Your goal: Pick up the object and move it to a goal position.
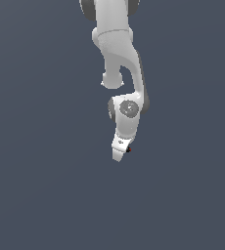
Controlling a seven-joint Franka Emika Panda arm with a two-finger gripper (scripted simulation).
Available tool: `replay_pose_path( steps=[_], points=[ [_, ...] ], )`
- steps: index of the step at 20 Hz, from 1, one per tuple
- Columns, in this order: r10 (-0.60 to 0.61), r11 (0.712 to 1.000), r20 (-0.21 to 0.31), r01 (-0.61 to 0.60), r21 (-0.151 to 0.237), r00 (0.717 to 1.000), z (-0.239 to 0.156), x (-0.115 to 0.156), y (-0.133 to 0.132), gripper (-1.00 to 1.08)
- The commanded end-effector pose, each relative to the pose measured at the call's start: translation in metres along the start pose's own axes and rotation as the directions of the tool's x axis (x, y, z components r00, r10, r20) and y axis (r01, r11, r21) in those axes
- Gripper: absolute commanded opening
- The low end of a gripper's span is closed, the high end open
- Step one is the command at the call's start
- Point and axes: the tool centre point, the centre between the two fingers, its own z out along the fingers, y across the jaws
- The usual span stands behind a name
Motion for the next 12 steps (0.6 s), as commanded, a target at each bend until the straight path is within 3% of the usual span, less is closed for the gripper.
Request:
replay_pose_path(
  steps=[1,6,12],
  points=[
    [0.000,1.000,0.000,0.000,-0.001,1.000,0.000,0.000,0.000,-1.00],
    [-0.016,1.000,-0.016,0.016,-0.021,1.000,-0.011,0.002,0.009,-1.00],
    [-0.064,0.995,-0.062,0.059,-0.081,0.996,-0.044,0.007,0.033,-1.00]
  ],
)
